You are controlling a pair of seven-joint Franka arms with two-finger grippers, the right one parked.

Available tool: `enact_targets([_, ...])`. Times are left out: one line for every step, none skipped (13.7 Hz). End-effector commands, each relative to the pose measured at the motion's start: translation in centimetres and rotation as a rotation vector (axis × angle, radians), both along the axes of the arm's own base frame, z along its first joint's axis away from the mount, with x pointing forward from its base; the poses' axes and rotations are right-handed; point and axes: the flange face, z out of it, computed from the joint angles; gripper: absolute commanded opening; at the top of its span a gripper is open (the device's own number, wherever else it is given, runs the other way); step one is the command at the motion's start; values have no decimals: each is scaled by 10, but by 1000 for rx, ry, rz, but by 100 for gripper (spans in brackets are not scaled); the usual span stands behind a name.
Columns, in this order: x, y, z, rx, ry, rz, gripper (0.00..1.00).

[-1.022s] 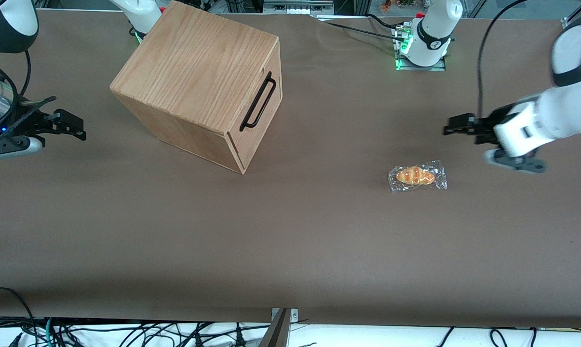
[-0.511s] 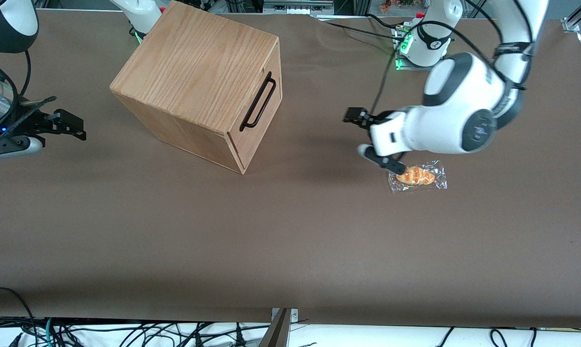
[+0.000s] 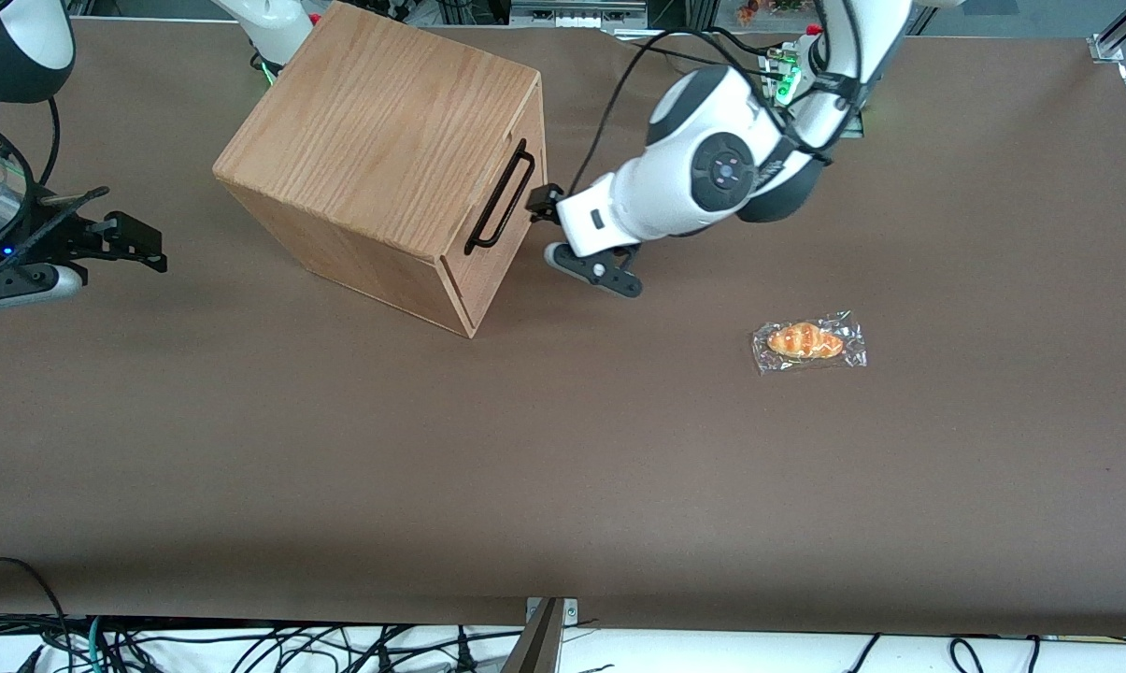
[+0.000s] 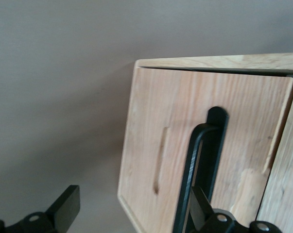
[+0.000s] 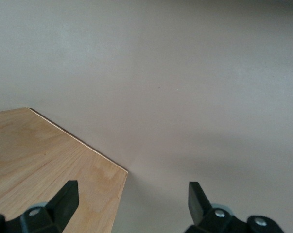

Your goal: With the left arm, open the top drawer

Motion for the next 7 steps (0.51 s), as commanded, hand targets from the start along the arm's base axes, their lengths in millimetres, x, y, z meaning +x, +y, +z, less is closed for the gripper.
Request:
enact_targets([-7, -22, -6, -20, 10, 39, 100])
enact_targets([-13, -30, -8, -20, 3, 38, 100])
enact_targets([-19, -38, -14, -17, 5, 31, 100])
enact_targets([-23, -44, -18, -13, 11, 23, 100])
enact_targets([-26, -47, -22, -9, 15, 17, 100])
enact_targets([-27, -48, -24, -5, 15, 12, 100])
enact_targets([-25, -48, -32, -2, 15, 17, 100])
